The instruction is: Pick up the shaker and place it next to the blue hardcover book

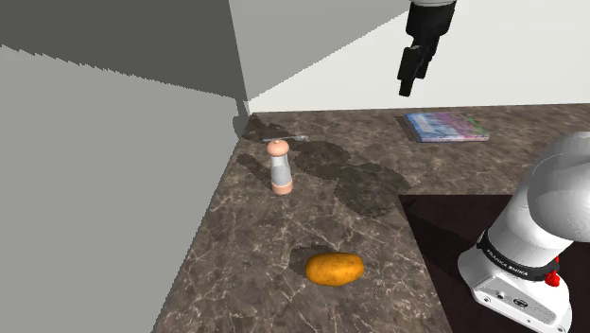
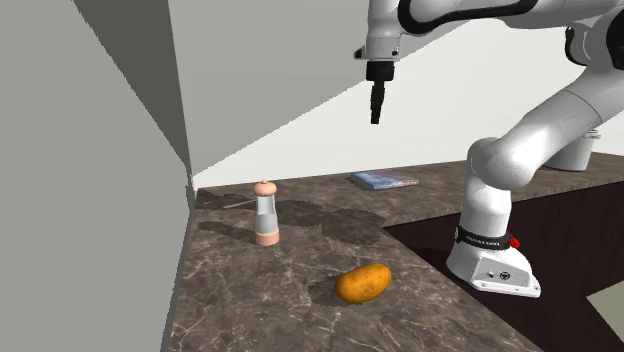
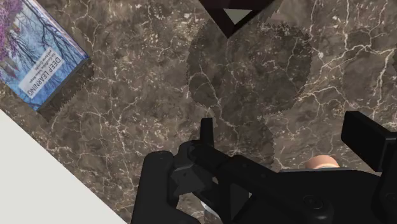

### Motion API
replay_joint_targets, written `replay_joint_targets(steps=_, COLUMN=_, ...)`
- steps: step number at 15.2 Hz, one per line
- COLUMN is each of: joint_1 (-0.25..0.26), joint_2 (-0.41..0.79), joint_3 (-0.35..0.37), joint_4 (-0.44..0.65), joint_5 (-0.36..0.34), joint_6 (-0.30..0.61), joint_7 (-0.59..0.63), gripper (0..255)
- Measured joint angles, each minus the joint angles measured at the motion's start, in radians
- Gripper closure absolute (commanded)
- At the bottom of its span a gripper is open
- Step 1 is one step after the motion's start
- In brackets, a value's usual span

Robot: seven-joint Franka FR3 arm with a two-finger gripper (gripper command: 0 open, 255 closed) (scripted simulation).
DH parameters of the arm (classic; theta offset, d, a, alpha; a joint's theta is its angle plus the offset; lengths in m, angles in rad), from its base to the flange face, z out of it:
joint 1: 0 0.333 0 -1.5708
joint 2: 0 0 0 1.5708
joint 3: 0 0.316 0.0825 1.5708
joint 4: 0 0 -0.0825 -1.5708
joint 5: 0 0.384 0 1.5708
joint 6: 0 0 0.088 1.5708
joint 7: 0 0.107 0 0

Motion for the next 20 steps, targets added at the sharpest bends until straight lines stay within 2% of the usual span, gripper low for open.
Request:
replay_joint_targets(steps=4, joint_1=0.004, joint_2=0.058, joint_3=0.017, joint_4=0.001, joint_5=0.027, joint_6=0.05, joint_7=0.037, gripper=0)
replay_joint_targets(steps=12, joint_1=0.02, joint_2=0.313, joint_3=0.079, joint_4=0.073, joint_5=0.112, joint_6=0.22, joint_7=0.168, gripper=0)
replay_joint_targets(steps=20, joint_1=0.033, joint_2=0.603, joint_3=0.13, joint_4=0.229, joint_5=0.165, joint_6=0.353, joint_7=0.284, gripper=0)
